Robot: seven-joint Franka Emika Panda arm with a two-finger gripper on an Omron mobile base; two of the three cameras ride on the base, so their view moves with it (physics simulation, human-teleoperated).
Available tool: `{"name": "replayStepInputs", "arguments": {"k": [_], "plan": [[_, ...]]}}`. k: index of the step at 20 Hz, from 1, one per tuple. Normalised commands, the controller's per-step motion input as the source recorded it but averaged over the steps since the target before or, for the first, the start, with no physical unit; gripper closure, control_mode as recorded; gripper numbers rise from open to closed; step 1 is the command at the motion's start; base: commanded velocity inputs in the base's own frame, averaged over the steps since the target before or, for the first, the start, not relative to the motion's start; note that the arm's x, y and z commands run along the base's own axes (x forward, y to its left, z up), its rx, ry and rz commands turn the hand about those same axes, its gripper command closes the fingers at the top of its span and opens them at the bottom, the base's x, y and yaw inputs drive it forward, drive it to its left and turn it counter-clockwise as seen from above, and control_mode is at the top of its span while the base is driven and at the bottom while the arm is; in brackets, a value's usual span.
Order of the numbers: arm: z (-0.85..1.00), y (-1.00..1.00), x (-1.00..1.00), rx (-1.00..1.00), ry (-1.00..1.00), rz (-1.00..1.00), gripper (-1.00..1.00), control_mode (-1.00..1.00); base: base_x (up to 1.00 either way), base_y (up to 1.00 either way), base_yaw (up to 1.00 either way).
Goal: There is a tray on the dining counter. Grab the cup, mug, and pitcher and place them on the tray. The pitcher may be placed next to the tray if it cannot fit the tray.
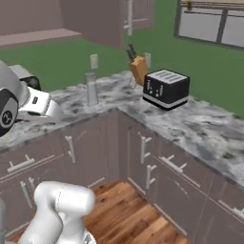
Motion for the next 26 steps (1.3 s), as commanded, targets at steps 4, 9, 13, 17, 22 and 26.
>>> {"name": "replayStepInputs", "arguments": {"k": [4,9,13,17,22,26], "plan": [[0.0,0.0,0.0,0.0,0.0,0.0,-1.0,1.0,0.6,0.0,0.72],[0.0,0.0,0.0,0.0,0.0,0.0,-1.0,1.0,0.67,-0.03,0.63],[0.0,0.0,0.0,0.0,0.0,0.0,-1.0,1.0,0.68,-0.14,0.6],[0.0,0.0,0.0,0.0,0.0,0.0,-1.0,1.0,0.59,-0.2,0.52],[0.0,0.0,0.0,0.0,0.0,0.0,-1.0,1.0,0.29,-0.36,0.33],[0.0,0.0,0.0,0.0,0.0,0.0,-1.0,1.0,0.26,-0.32,0.22]]}}
